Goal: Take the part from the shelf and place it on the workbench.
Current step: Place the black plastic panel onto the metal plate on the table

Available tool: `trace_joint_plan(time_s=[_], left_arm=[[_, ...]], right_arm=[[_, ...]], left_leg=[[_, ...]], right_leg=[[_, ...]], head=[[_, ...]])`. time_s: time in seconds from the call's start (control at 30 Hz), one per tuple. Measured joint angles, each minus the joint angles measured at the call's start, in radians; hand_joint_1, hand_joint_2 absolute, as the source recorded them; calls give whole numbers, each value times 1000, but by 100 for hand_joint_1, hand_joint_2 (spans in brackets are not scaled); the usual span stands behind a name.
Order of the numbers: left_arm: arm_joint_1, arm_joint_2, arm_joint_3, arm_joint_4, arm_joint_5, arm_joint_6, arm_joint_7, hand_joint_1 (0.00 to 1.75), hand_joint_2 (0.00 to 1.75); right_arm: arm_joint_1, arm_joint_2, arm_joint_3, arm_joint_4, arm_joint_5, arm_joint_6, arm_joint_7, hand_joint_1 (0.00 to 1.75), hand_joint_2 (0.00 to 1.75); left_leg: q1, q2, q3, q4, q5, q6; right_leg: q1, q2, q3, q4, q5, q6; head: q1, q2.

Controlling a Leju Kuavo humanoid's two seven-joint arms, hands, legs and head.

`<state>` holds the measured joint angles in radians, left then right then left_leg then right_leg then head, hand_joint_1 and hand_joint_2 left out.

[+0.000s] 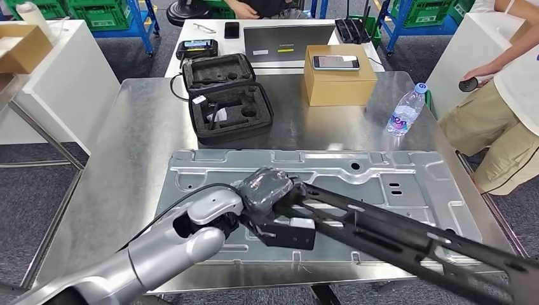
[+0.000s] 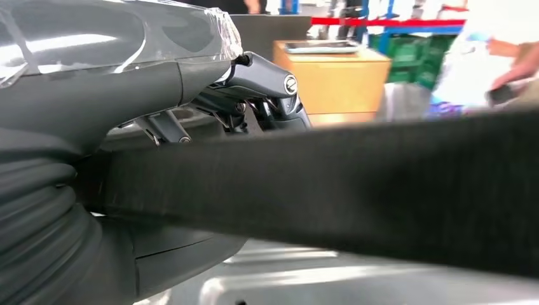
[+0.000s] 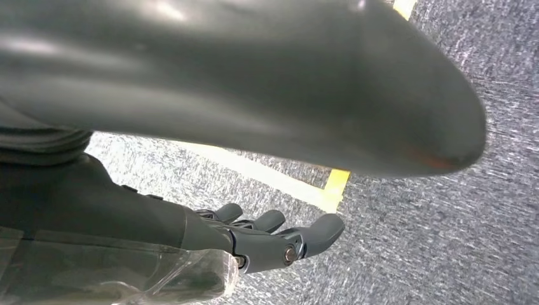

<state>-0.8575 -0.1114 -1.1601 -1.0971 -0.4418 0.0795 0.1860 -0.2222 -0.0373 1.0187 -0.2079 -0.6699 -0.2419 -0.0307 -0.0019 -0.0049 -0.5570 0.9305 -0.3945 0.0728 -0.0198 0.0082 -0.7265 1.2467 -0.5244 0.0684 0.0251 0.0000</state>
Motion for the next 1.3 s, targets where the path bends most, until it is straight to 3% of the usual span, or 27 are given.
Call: trace_joint_plan(time_s=[0.03,0.1,0.17,0.3,0.37,0.43,0.47,0.5,0.53,0.6,0.67,0.77,0.83,0.97,1.0,1.03,1.1,1.17,1.23,1.3], left_arm=[[-11,-7,0,20,-8,1,11,175,175],[-35,-20,0,59,-19,4,29,175,175],[-57,-29,1,95,-22,11,39,175,175],[-85,-40,7,163,-18,40,63,175,175],[-102,-42,12,199,-18,56,78,175,175],[-114,-42,17,235,-18,76,98,175,175],[-117,-42,20,253,-18,86,109,175,175],[-120,-42,25,271,-19,96,120,175,175],[-125,-42,29,288,-23,105,130,175,175],[-139,-42,35,317,-32,120,148,175,175],[-154,-43,39,341,-39,131,161,175,175],[-161,-42,44,375,-41,136,174,175,175],[-163,-41,50,394,-45,138,183,175,175],[-162,-38,54,422,-49,143,192,175,175],[-160,-36,54,428,-49,144,194,131,175],[-158,-35,55,432,-49,144,196,87,175],[-156,-32,56,440,-49,147,197,0,175],[-157,-31,59,444,-50,152,196,0,175],[-158,-30,61,448,-50,156,193,0,175],[-157,-28,62,450,-48,159,186,0,87]], right_arm=[[-1,0,0,0,2,0,1,0,0],[-7,1,0,0,7,0,3,0,0],[-13,4,0,0,11,0,4,0,0],[-17,6,1,0,19,0,10,0,0],[-21,7,1,0,25,0,15,0,0],[-23,8,4,0,30,0,19,0,0],[-24,8,5,0,32,0,22,0,0],[-24,8,6,0,33,0,23,0,0],[-25,8,7,0,35,0,25,0,0],[-29,11,7,0,40,0,28,0,0],[-34,15,7,0,43,0,30,0,0],[-37,19,8,0,44,2,33,0,0],[-38,19,9,0,46,3,34,0,0],[-37,19,11,0,50,3,35,0,0],[-36,19,11,0,51,3,36,0,0],[-36,18,12,0,51,3,37,0,0],[-37,18,12,0,51,3,38,0,0],[-39,19,12,0,52,3,38,0,0],[-40,20,13,0,53,3,38,0,0],[-41,20,13,0,54,3,38,0,0]], left_leg=[[1,-1,1,1,-1,-1],[0,-2,1,7,-7,-8],[-3,-3,-4,16,-13,-18],[1,-1,-17,37,-29,-32],[3,-1,-60,129,-78,-41],[3,0,-130,274,-136,-45],[3,0,-156,324,-148,-45],[2,0,-165,336,-142,-43],[1,0,-155,305,-118,-38],[-7,0,-92,157,-45,-20],[-16,2,-39,40,-1,-5],[-20,4,-26,10,8,-4],[-14,4,-18,-1,13,-2],[-6,4,-11,-6,15,3],[-5,3,-11,-5,14,3],[-3,2,-11,-4,13,1],[3,0,-12,6,5,-9],[4,-2,-18,22,-6,-23],[3,-3,-24,28,-12,-32],[8,-3,-26,34,-17,-38]], right_leg=[[-2,0,17,-41,28,1],[-5,-2,87,-187,95,4],[-6,0,129,-279,125,-2],[0,4,128,-288,127,-27],[0,4,128,-289,129,-37],[1,3,127,-289,128,-41],[3,3,127,-289,128,-42],[4,4,128,-289,127,-42],[6,4,128,-289,127,-42],[8,5,129,-289,127,-42],[10,6,125,-289,127,-41],[9,4,121,-289,128,-34],[10,1,110,-261,108,-25],[4,-1,-4,-19,5,-10],[1,-1,-21,7,5,-7],[-3,-1,-15,-11,25,-3],[-12,-3,46,-142,91,7],[-15,-1,101,-252,128,7],[-10,3,109,-272,127,-7],[-8,3,108,-271,128,-22]], head=[[0,0],[0,0],[-1,0],[-3,0],[-5,0],[-6,0],[-6,0],[-7,0],[-7,0],[-7,0],[-7,0],[-7,0],[-6,0],[-2,0],[-2,0],[-1,0],[-1,0],[-1,0],[-2,0],[-3,0]])
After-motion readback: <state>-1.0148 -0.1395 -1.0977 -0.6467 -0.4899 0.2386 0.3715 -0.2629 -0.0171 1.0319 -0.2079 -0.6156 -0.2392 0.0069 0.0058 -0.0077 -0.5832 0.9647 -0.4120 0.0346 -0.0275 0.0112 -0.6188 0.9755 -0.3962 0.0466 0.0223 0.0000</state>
